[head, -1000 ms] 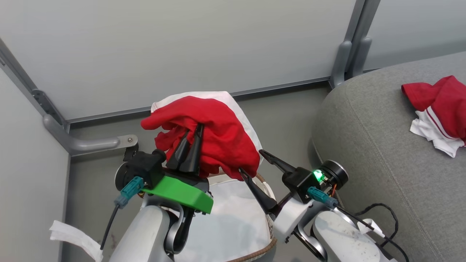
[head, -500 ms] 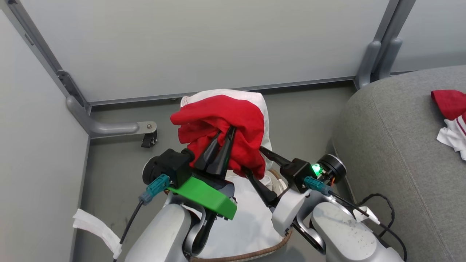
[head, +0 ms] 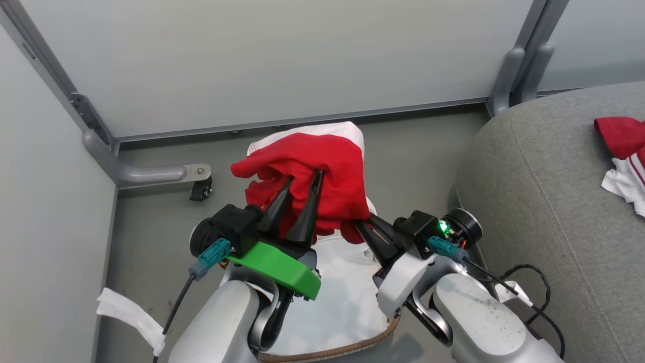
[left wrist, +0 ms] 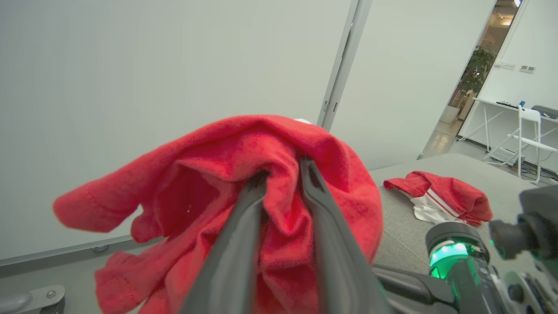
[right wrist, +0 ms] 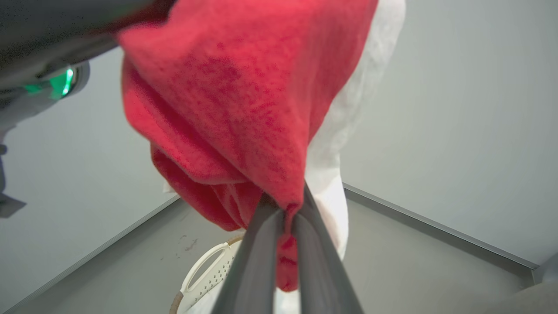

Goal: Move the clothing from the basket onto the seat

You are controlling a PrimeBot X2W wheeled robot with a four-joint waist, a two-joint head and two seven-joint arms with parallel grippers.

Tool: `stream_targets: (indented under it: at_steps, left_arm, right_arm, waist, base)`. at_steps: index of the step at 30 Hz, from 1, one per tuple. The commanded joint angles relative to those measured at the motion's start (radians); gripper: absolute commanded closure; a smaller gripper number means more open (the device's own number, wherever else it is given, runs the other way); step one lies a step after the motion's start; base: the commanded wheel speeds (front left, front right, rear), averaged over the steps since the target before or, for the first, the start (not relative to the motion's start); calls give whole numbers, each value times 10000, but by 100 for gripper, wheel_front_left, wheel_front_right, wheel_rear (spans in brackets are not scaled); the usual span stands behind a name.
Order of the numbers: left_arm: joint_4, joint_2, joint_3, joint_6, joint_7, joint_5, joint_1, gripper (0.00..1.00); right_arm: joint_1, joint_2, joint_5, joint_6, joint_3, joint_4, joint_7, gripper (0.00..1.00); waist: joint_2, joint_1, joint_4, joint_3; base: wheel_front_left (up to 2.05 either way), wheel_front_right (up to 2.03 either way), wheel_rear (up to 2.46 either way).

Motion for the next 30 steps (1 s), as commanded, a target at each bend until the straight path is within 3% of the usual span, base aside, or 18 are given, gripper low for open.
stream_targets:
  at_steps: [1, 7, 25, 30]
  left_arm:
    - [77, 39, 103, 52, -36, 59, -36, 0]
    - [519, 37, 661, 89, -24, 470, 201, 0]
    - [839, 42, 1913, -117, -24, 1469, 859, 0]
    - [989, 45, 1375, -123, -25, 1333, 508, 0]
  right_arm:
    - [89, -37, 122, -14, -39, -81, -5, 100]
    - [425, -35, 252, -14, -334, -525, -5, 100]
    - [1382, -29, 352, -14, -840, -1660, -5, 100]
    - [1793, -25, 67, -14, -1686, -1962, -5, 100]
  waist:
    - [0, 0, -175, 58]
    - [0, 0, -1117, 155]
    - [0, 0, -5674, 493]
    - [0, 0, -5905, 685]
  base:
    - [0, 0, 0]
    - [0, 0, 0]
    - [0, 0, 0]
    - [0, 0, 0]
